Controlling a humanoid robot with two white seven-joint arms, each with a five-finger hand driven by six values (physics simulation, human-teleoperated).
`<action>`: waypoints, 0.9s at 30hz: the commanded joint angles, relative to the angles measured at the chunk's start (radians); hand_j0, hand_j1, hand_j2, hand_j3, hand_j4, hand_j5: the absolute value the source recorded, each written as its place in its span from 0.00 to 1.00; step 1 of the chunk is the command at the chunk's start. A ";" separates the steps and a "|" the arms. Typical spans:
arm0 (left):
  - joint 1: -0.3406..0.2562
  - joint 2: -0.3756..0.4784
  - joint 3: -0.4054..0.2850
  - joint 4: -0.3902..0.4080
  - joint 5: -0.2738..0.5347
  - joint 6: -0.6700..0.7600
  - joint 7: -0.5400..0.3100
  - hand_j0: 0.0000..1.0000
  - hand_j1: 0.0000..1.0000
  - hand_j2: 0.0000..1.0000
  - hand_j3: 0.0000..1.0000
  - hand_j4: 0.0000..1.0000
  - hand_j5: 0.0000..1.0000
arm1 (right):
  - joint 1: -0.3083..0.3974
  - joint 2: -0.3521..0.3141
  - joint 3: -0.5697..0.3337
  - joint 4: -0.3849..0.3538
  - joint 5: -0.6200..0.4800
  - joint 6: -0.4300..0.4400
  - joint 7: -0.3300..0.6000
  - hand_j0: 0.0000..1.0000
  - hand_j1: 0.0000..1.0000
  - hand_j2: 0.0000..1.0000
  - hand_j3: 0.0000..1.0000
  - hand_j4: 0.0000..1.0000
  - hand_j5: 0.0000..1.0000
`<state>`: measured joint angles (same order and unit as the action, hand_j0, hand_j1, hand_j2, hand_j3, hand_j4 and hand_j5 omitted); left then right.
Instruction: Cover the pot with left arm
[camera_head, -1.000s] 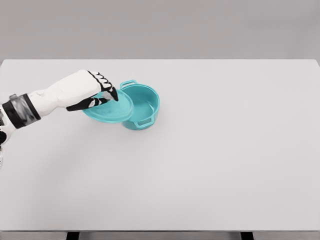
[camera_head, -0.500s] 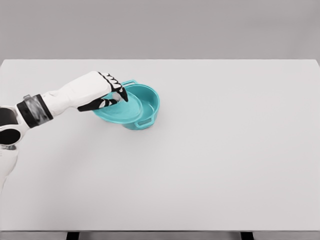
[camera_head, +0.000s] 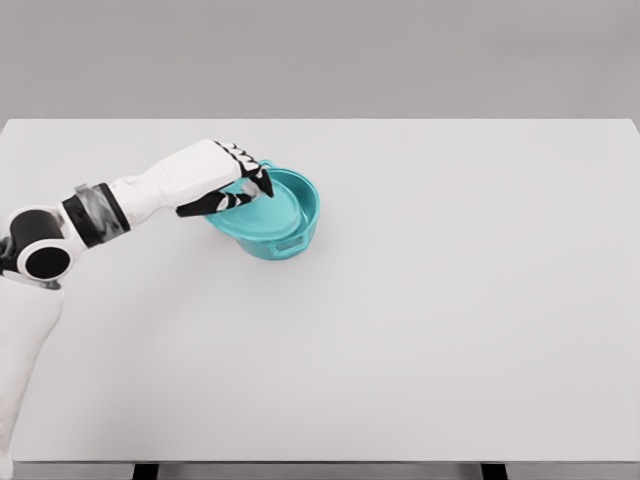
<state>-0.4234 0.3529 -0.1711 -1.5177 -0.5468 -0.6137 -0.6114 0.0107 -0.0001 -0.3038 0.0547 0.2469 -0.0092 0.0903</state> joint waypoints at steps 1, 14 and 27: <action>0.000 -0.008 -0.005 0.011 0.004 0.003 0.001 0.50 0.50 0.50 0.50 0.50 0.50 | 0.000 0.000 0.000 0.000 0.000 0.000 0.000 1.00 1.00 1.00 1.00 1.00 1.00; -0.031 -0.061 -0.011 0.047 -0.012 0.003 0.001 0.50 0.50 0.50 0.50 0.50 0.50 | 0.002 0.000 0.000 0.000 0.000 0.000 0.000 1.00 1.00 1.00 1.00 1.00 1.00; -0.064 -0.075 -0.011 0.116 -0.021 0.003 0.001 0.53 0.53 0.53 0.53 0.53 0.53 | 0.000 0.000 0.000 -0.001 0.000 0.000 0.000 1.00 1.00 1.00 1.00 1.00 1.00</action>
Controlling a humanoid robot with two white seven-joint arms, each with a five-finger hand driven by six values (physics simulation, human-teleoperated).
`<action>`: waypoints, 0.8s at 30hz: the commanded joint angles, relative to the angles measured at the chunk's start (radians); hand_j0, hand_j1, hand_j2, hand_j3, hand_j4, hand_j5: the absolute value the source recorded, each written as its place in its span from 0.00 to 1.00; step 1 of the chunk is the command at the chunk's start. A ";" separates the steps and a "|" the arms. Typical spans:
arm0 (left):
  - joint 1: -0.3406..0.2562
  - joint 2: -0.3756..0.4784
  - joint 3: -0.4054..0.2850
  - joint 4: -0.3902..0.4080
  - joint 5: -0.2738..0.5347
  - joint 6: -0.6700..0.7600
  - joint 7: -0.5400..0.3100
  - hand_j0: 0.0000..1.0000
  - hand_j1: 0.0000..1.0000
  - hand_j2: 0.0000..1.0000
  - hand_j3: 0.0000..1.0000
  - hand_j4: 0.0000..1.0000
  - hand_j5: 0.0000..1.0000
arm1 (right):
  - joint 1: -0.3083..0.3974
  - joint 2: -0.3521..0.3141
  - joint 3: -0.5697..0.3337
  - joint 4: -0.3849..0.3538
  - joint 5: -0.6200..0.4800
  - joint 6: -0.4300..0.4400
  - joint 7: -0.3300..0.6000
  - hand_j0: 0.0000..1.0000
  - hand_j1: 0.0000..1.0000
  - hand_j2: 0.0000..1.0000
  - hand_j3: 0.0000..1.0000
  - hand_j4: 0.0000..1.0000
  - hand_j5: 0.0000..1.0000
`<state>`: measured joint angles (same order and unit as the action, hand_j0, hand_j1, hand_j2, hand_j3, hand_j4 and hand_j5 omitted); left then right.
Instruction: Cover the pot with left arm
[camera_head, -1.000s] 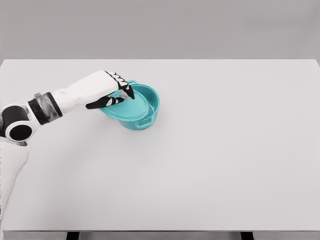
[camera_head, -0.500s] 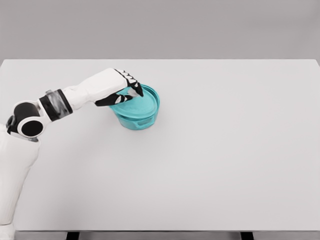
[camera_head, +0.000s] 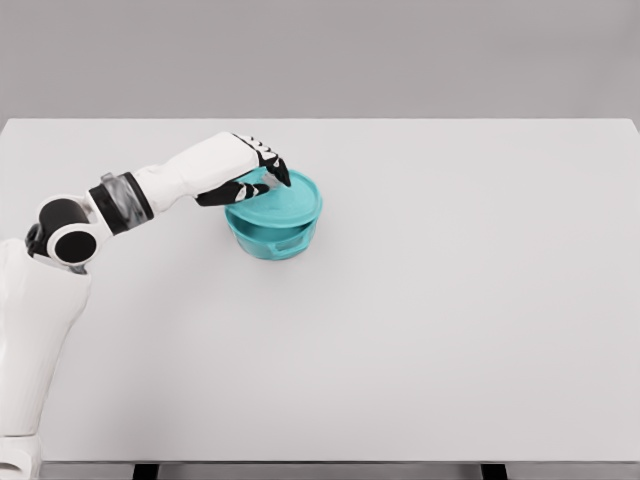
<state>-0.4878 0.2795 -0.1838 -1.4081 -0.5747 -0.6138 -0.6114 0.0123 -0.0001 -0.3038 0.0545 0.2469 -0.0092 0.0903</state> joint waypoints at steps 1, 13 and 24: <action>0.000 -0.002 0.001 0.006 0.003 0.003 0.001 0.54 0.54 0.54 0.54 0.54 0.54 | -0.002 0.000 0.000 -0.001 0.000 0.000 0.000 1.00 1.00 1.00 1.00 1.00 1.00; -0.002 -0.010 0.009 0.006 -0.011 0.003 0.001 0.77 0.77 0.77 0.77 0.77 0.77 | -0.002 0.000 0.000 0.001 0.000 0.000 0.000 1.00 1.00 1.00 1.00 1.00 1.00; -0.003 0.161 0.098 -0.048 0.076 0.003 0.001 1.00 1.00 1.00 1.00 1.00 1.00 | 0.000 0.000 0.000 0.001 0.000 0.000 0.000 1.00 1.00 1.00 1.00 1.00 1.00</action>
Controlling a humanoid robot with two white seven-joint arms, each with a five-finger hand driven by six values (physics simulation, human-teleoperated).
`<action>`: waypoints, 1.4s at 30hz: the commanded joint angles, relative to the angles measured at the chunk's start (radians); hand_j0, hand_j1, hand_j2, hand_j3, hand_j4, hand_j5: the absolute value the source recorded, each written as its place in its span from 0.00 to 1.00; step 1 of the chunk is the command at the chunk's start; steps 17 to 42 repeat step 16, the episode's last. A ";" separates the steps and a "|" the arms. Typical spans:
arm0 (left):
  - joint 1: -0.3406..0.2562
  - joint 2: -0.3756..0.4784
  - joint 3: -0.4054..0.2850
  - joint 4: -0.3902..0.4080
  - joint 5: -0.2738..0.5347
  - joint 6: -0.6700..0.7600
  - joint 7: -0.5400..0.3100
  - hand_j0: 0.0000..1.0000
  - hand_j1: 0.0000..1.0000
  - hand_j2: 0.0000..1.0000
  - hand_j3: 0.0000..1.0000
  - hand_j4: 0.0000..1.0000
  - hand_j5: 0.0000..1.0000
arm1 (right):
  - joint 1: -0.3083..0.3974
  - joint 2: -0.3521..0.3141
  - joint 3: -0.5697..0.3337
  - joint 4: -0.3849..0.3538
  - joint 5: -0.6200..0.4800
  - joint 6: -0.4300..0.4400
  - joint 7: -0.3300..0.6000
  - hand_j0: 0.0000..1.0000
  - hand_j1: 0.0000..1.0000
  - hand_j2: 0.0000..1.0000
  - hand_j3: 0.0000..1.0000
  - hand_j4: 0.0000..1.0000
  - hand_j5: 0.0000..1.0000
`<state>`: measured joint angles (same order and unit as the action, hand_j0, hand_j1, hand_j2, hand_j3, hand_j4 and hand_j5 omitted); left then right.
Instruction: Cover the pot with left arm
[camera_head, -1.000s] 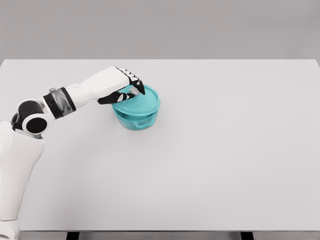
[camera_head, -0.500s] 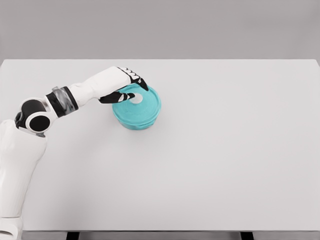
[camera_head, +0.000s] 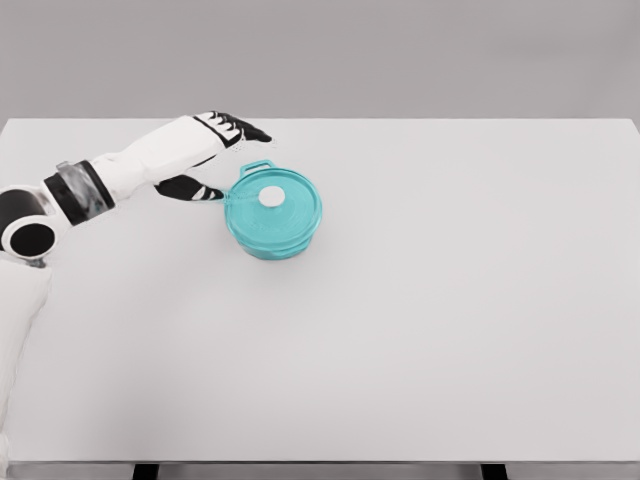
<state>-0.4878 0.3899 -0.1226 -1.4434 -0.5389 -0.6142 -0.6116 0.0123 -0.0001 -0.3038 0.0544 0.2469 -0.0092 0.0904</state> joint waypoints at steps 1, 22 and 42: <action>0.000 0.085 0.049 -0.006 0.083 0.003 0.001 1.00 1.00 1.00 1.00 1.00 1.00 | 0.000 0.000 0.000 -0.001 0.000 0.000 0.000 1.00 1.00 1.00 1.00 1.00 1.00; 0.057 0.237 0.090 0.133 0.255 0.003 0.001 1.00 1.00 1.00 1.00 1.00 1.00 | 0.000 0.000 0.000 0.001 0.000 0.000 0.000 1.00 1.00 1.00 1.00 1.00 1.00; 0.057 0.237 0.090 0.133 0.255 0.003 0.001 1.00 1.00 1.00 1.00 1.00 1.00 | 0.000 0.000 0.000 0.001 0.000 0.000 0.000 1.00 1.00 1.00 1.00 1.00 1.00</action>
